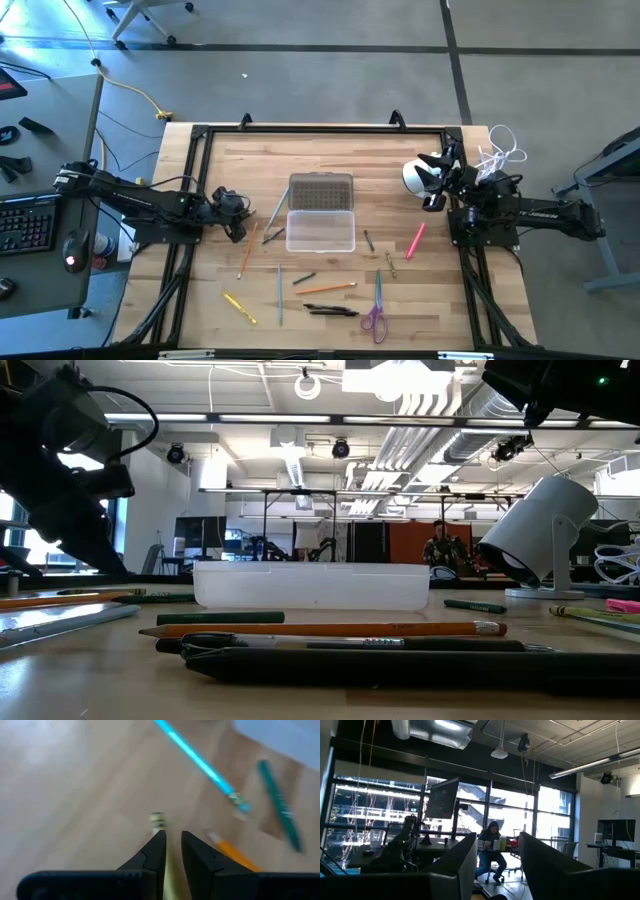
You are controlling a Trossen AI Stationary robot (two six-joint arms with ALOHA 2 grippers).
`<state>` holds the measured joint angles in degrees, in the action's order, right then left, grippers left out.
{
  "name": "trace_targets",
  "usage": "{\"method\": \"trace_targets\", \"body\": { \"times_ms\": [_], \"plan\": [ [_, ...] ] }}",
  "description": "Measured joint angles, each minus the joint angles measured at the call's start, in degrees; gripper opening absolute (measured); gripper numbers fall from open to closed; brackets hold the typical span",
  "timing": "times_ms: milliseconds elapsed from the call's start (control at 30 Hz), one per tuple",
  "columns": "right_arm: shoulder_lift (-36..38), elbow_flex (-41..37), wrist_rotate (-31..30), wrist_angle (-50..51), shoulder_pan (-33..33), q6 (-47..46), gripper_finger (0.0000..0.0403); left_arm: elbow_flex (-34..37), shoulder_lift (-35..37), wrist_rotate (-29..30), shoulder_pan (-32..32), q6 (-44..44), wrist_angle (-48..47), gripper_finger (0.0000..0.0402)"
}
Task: Pick & place school supplies into a supply box
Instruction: Put the left light green crayon into the gray supply box
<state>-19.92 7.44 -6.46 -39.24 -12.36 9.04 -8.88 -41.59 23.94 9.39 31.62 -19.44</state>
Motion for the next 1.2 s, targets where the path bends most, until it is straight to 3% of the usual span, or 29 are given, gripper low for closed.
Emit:
{"method": "trace_targets", "body": {
  "times_ms": [300,1033,1200],
  "plan": [
    [0.0,0.0,0.0,0.0,0.0,0.4,0.0134,-0.1,-4.4,0.7,0.0,3.3,0.5,0.0097],
    [0.0,0.0,0.0,0.0,0.0,0.4,0.0134,0.0,-4.4,-0.3,0.0,6.2,2.5,0.0097],
    [0.0,0.0,0.0,0.0,0.0,0.4,0.0134,2.7,-4.4,0.1,0.0,6.6,5.6,0.0097]
  ]
}}
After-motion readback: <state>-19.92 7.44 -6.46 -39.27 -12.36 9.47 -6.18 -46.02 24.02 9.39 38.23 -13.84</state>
